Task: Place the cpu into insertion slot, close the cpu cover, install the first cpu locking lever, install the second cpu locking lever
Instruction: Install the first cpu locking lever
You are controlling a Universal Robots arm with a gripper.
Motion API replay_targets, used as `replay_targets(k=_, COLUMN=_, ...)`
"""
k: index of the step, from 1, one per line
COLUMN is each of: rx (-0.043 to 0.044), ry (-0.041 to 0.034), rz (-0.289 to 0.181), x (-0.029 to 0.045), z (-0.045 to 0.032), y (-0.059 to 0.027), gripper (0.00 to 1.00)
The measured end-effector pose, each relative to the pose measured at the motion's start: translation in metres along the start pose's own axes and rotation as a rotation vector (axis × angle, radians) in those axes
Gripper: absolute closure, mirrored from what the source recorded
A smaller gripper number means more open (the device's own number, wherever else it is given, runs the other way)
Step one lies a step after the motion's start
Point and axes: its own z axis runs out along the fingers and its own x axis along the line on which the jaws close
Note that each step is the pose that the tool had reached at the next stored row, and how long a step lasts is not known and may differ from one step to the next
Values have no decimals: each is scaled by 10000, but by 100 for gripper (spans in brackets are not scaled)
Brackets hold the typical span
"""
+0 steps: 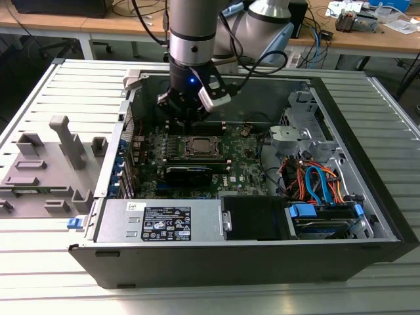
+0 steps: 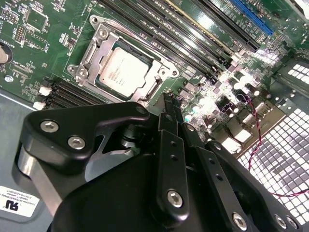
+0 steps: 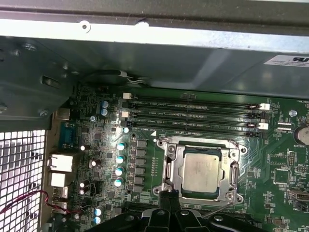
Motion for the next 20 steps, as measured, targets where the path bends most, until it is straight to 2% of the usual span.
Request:
replay_targets(k=6, rx=0, ry=0, rz=0, x=27, z=1, y=2, gripper=89)
replay_targets(k=20, rx=1, ry=0, rz=1, x=153, z=5, y=33, gripper=89)
